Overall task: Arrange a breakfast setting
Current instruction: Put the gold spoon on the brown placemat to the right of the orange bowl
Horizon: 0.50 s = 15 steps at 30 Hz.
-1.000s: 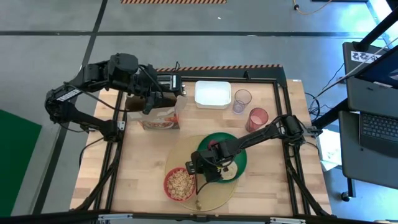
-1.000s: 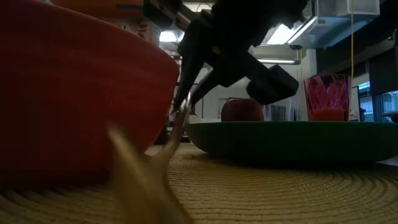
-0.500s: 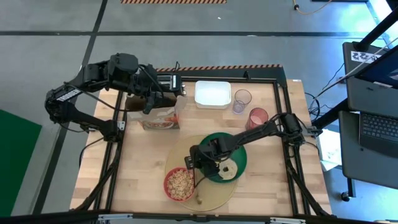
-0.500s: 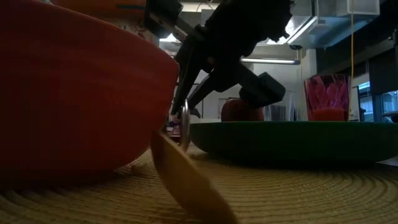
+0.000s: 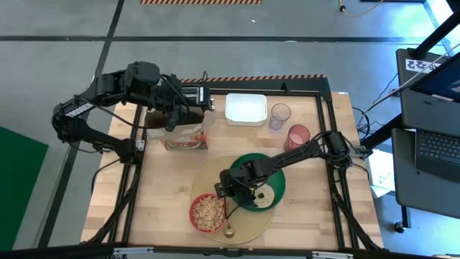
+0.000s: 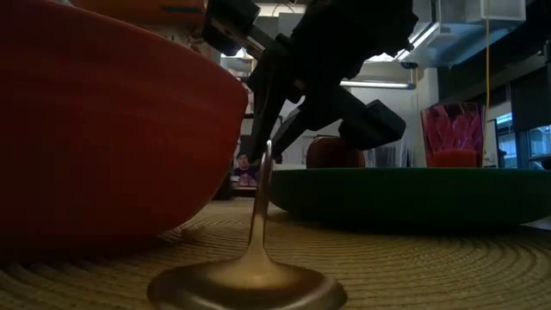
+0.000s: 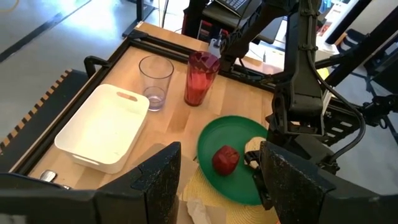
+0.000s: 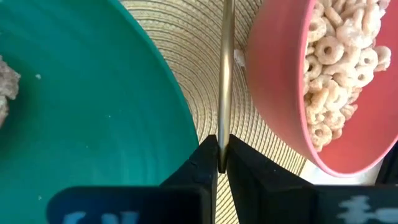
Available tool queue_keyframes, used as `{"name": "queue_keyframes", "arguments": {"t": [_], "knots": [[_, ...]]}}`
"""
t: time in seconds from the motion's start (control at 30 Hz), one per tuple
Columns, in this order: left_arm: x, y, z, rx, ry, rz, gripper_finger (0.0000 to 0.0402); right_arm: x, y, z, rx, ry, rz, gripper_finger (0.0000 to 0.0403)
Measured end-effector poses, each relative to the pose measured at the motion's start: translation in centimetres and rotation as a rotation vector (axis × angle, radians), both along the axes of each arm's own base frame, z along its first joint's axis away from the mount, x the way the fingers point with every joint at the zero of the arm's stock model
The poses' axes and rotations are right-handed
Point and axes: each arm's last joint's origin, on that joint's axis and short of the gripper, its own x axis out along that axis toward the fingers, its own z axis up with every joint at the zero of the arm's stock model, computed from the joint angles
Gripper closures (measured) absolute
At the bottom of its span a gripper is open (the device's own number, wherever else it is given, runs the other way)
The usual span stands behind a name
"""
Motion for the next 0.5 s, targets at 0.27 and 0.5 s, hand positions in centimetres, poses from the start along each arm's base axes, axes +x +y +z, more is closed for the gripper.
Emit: {"name": "queue_keyframes", "arguments": {"t": [0.27, 0.5], "knots": [[0.0, 0.0, 0.0, 0.001, 0.0, 0.001, 0.0189, 0.0, 0.05, 0.03, 0.036, 0.017, -0.027, 0.0352], [0.0, 0.0, 0.0, 0.001, 0.0, 0.001, 0.0189, 0.1, -0.38, 0.02, 0.025, 0.025, -0.095, 0.0307]]}}
